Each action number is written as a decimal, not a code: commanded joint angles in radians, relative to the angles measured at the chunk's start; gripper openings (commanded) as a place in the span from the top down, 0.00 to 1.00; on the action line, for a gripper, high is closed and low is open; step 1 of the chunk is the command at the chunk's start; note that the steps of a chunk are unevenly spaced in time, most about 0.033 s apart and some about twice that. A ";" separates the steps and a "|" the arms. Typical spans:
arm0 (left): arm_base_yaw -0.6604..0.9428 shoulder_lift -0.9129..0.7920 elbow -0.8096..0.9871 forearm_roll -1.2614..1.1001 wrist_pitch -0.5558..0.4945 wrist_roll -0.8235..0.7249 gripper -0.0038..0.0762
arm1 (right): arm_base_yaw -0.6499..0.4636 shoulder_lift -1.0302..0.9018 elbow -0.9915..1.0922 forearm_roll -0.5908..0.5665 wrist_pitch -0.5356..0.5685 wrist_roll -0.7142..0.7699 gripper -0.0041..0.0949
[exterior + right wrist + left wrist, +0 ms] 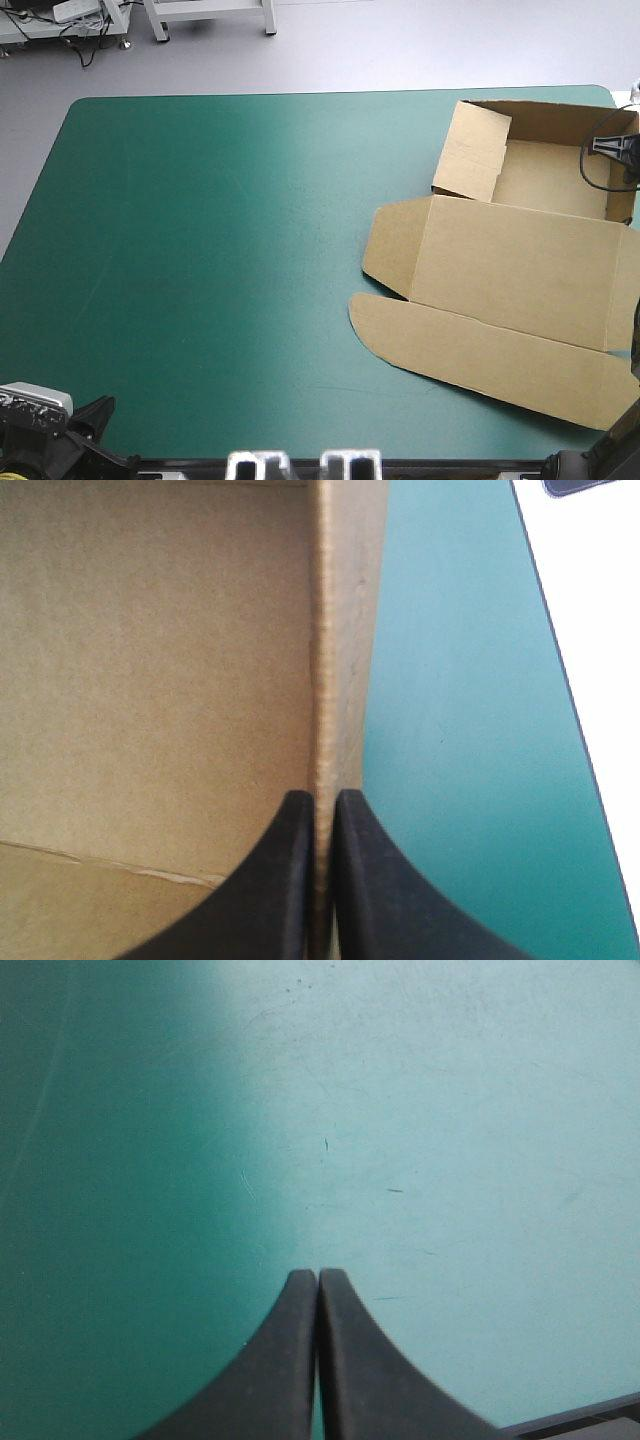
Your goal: Fold the box
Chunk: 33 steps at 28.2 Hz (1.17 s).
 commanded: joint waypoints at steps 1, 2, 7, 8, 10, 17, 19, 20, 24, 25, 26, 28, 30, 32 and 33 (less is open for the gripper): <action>-0.003 0.015 -0.001 -0.001 0.018 -0.009 0.96 | -0.010 0.009 -0.027 0.026 -0.002 -0.043 0.87; -0.003 0.015 0.003 -0.001 0.018 -0.009 0.96 | -0.010 0.022 -0.027 0.034 -0.002 -0.043 0.81; -0.003 0.015 0.009 -0.003 0.031 -0.009 0.96 | -0.010 0.071 -0.025 0.079 -0.002 -0.055 0.55; -0.003 0.015 0.010 -0.003 0.031 -0.009 0.96 | -0.010 0.071 -0.023 0.079 -0.002 -0.063 0.54; -0.003 0.015 0.010 -0.003 0.025 0.003 0.96 | -0.010 0.071 -0.023 0.079 -0.002 -0.065 0.54; -0.003 0.015 0.013 -0.005 -0.009 0.010 0.96 | -0.010 -0.040 -0.023 0.087 -0.002 -0.065 0.54; -0.003 0.015 0.013 -0.009 -0.029 0.050 0.96 | -0.010 -0.099 -0.023 0.112 -0.002 -0.065 0.54; -0.003 0.015 0.013 -0.009 -0.045 0.065 0.96 | -0.010 -0.130 -0.021 0.133 -0.002 -0.065 0.56; -0.003 0.015 0.013 -0.018 -0.117 0.084 0.96 | 0.002 -0.274 0.016 0.230 -0.002 -0.107 0.85; -0.003 0.015 0.013 -0.025 -0.138 0.086 0.96 | 0.014 -0.318 0.039 0.237 -0.002 -0.114 0.94; -0.003 0.015 0.013 -0.033 -0.156 0.090 0.96 | 0.028 -0.366 0.064 0.245 -0.002 -0.122 0.97; -0.003 0.015 0.013 -0.059 -0.197 0.099 0.96 | 0.057 -0.465 0.124 0.249 -0.002 -0.133 0.96; -0.003 0.015 0.017 -0.061 -0.233 0.104 0.96 | 0.109 -0.605 0.252 0.262 -0.002 -0.142 0.97; -0.003 0.015 0.038 -0.062 -0.253 0.104 0.96 | 0.146 -0.748 0.411 0.273 -0.006 -0.160 0.97; -0.003 0.015 0.048 -0.068 -0.258 0.104 0.96 | 0.155 -0.803 0.474 0.273 -0.022 -0.160 0.97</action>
